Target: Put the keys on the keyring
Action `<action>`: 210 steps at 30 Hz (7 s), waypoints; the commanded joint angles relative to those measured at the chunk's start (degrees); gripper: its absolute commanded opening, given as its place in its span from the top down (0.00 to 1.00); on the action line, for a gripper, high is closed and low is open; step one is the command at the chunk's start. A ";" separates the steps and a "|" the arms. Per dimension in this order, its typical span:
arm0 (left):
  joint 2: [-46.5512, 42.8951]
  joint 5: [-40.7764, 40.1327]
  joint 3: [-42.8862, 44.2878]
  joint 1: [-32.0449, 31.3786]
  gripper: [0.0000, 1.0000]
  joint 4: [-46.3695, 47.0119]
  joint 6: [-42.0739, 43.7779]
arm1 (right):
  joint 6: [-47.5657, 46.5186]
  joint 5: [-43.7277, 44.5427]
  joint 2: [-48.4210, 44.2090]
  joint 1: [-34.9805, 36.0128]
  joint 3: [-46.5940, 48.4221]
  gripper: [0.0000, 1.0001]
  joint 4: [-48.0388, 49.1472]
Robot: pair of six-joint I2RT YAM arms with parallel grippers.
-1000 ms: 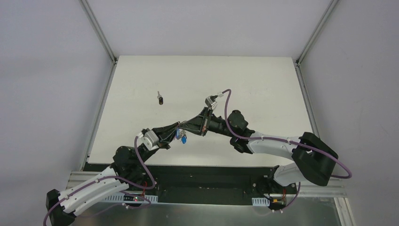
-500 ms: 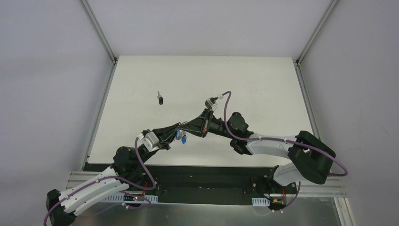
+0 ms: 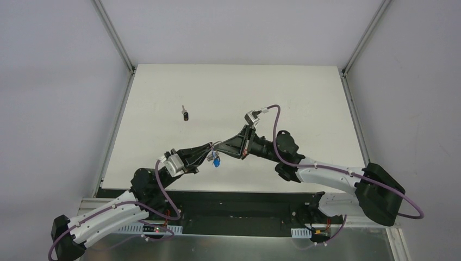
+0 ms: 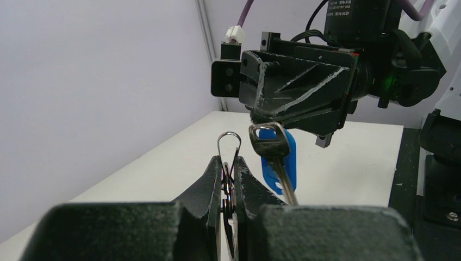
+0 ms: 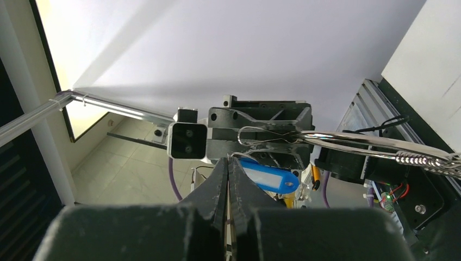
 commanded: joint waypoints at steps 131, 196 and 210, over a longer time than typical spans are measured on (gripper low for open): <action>10.33 12.06 15.98 -0.67 1.00 3.15 15.44 | -5.40 6.00 -9.30 0.46 10.55 1.00 -13.47; 16.36 2.10 13.48 -1.27 1.00 0.82 15.79 | -12.79 7.24 -8.37 4.55 30.64 1.00 -24.84; 15.16 1.12 13.55 -1.31 0.72 -4.48 14.47 | -16.20 9.58 -14.12 4.57 27.10 1.00 -29.95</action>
